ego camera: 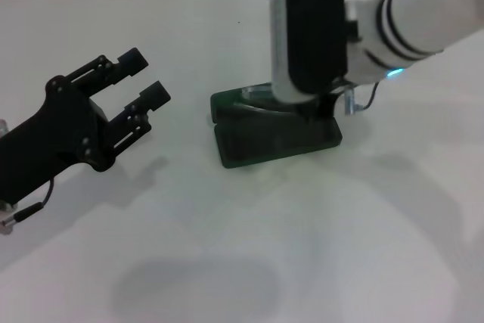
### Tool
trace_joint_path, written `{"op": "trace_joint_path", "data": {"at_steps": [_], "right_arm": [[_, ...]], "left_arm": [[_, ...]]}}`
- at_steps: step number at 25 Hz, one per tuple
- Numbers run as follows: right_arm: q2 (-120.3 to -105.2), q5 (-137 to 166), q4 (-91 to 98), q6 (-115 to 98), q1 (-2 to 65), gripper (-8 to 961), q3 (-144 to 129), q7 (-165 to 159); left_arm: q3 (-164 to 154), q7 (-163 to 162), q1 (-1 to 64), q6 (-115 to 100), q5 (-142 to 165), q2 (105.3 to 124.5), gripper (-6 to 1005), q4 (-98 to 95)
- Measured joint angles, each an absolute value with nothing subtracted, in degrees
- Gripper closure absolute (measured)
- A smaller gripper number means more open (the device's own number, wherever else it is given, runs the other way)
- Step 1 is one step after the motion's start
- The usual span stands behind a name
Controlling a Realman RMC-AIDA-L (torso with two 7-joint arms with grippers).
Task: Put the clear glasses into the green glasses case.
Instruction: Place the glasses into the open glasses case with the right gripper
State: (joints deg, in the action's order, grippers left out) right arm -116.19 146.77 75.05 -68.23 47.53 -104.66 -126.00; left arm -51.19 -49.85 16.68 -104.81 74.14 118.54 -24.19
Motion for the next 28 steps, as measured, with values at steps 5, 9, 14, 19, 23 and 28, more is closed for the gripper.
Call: {"op": "trace_joint_path", "data": {"at_steps": [5, 9, 14, 19, 23, 28], "right_arm": [[-116.19, 148.7, 75.5, -64.2, 45.7, 835, -110.3, -126.1], [-116.19, 151.8, 75.7, -62.0, 44.2, 835, -113.8, -126.2], [-116.19, 155.2, 75.7, -58.0, 42.4, 835, -117.9, -126.2], [-116.19, 156.3, 75.8, -53.9, 41.3, 835, -119.7, -126.0], [-116.19, 156.4, 75.4, -52.1, 41.3, 834, -120.0, -125.9], [-116.19, 157.1, 75.2, -51.8, 41.2, 834, -120.5, -125.8]], "left_arm": [[-51.2, -49.8, 16.7, -104.4, 74.2, 118.64, 469, -24.2], [-51.1, -49.8, 17.0, -104.3, 74.3, 118.79, 469, -24.2], [-51.1, -49.8, 17.2, -103.5, 74.6, 118.84, 469, -24.2], [-51.1, -49.8, 17.3, -102.8, 74.6, 118.83, 469, -24.2], [-51.1, -49.7, 17.4, -102.2, 74.6, 118.83, 469, -24.2], [-51.3, -49.3, 17.4, -101.5, 74.7, 118.96, 468, -24.2]]}}
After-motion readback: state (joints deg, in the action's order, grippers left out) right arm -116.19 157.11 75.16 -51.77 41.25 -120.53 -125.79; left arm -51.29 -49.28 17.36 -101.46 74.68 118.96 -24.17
